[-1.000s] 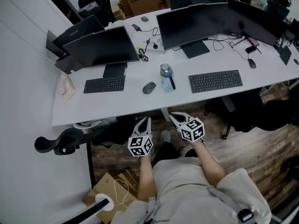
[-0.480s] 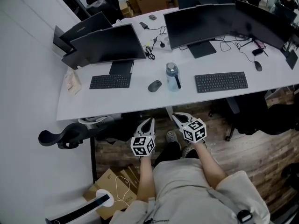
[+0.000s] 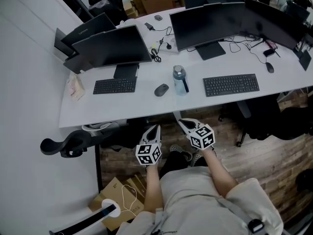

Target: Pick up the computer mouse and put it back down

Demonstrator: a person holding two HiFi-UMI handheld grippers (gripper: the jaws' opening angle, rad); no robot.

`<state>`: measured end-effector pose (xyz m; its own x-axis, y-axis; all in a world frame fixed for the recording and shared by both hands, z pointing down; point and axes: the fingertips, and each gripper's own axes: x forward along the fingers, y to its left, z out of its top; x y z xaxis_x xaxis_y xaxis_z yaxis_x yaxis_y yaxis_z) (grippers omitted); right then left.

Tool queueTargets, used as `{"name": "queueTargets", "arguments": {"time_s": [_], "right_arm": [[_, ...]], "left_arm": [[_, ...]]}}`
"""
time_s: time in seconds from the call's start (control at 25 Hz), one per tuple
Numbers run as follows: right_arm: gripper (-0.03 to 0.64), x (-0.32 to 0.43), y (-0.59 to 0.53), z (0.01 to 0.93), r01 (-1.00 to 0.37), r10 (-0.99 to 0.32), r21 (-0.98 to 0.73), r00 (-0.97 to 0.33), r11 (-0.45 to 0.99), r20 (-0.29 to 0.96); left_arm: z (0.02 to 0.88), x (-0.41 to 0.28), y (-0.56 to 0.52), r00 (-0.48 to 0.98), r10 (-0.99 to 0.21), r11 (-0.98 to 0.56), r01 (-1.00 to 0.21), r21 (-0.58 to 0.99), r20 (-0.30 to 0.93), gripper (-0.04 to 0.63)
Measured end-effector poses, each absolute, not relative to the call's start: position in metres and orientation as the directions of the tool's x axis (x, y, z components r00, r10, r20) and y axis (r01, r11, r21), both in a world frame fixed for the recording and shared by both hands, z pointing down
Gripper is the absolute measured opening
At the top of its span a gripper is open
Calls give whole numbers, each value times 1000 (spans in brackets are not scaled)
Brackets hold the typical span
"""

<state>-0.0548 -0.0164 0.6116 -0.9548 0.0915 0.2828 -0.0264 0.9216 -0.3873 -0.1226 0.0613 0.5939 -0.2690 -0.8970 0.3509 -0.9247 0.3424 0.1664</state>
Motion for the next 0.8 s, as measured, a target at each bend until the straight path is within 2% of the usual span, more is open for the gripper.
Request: {"name": "queueTargets", "arguments": {"time_s": [0.8], "right_arm": [[5, -59, -18, 613, -40, 79, -375, -951, 926, 298]], "left_arm": [[588, -128, 64, -288, -895, 349, -928, 132, 342, 25]]}}
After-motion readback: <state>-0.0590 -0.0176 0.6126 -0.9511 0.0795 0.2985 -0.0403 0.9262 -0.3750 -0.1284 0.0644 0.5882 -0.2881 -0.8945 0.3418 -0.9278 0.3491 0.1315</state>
